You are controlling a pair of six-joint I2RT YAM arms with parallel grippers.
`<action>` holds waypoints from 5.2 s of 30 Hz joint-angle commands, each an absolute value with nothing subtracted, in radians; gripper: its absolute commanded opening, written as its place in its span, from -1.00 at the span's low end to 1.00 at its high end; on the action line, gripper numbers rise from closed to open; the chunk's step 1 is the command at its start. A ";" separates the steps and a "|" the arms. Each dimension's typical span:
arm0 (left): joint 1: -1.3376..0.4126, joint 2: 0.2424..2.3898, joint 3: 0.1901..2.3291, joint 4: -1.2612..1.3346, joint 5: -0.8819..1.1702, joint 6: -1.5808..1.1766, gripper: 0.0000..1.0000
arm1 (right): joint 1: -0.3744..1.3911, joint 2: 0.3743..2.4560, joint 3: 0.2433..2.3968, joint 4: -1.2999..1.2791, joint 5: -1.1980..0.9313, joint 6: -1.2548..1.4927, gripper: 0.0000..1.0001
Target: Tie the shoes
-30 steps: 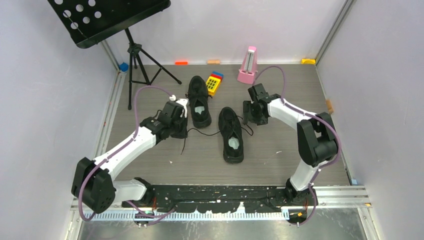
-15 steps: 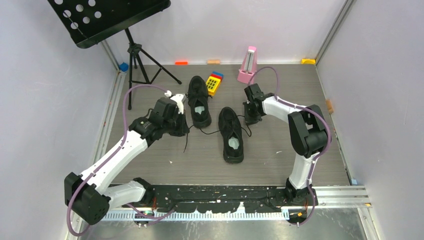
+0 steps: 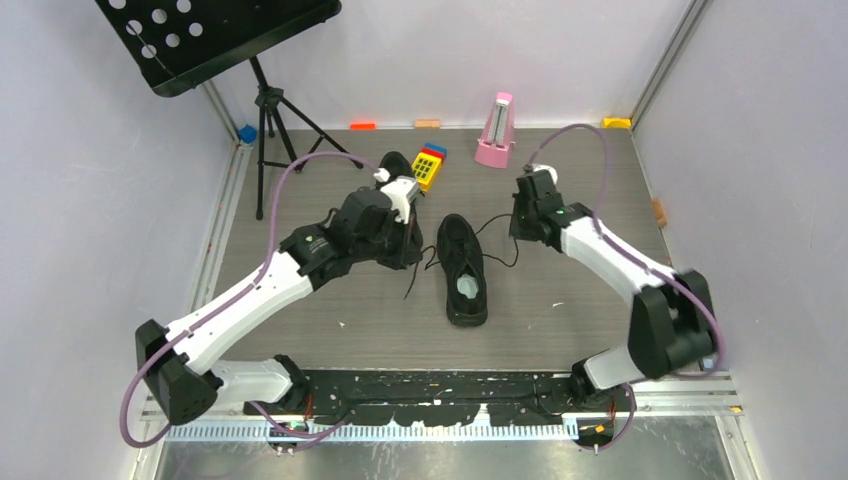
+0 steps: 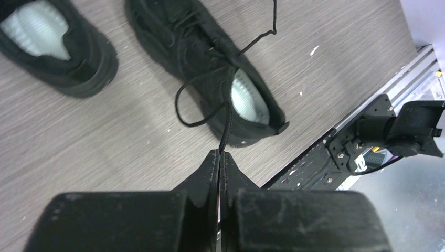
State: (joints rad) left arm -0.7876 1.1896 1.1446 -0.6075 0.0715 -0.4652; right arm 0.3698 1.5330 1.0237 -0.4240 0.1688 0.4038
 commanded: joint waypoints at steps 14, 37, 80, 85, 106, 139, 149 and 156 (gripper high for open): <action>-0.939 1.641 1.559 -0.466 0.093 -0.459 -1.00 | 0.348 1.146 0.944 -0.401 0.018 0.500 -1.00; -0.952 1.747 1.618 -0.604 0.223 -0.306 -0.07 | 0.341 1.281 1.086 -0.403 -0.128 0.479 -1.00; -0.744 1.495 1.133 -0.214 0.617 0.401 0.06 | 0.342 1.011 0.891 -0.589 -0.339 0.546 -1.00; -0.747 1.549 1.164 -0.216 0.629 0.403 -0.04 | 0.344 0.998 0.887 -0.599 -0.348 0.542 -1.00; -0.756 1.586 1.206 -0.236 0.636 0.411 -1.00 | 0.494 1.061 0.887 -0.624 -0.371 0.500 -1.00; -0.744 1.588 1.198 -0.249 0.592 0.190 -0.88 | 0.592 1.352 0.938 -0.296 -0.122 0.694 -1.00; -0.663 1.472 1.178 -0.214 0.624 -0.064 -0.11 | 0.592 1.339 0.863 -0.194 -0.122 0.644 -1.00; -0.607 1.461 1.187 -0.245 0.554 -0.118 -0.07 | 0.592 1.324 0.849 -0.182 -0.124 0.636 -1.00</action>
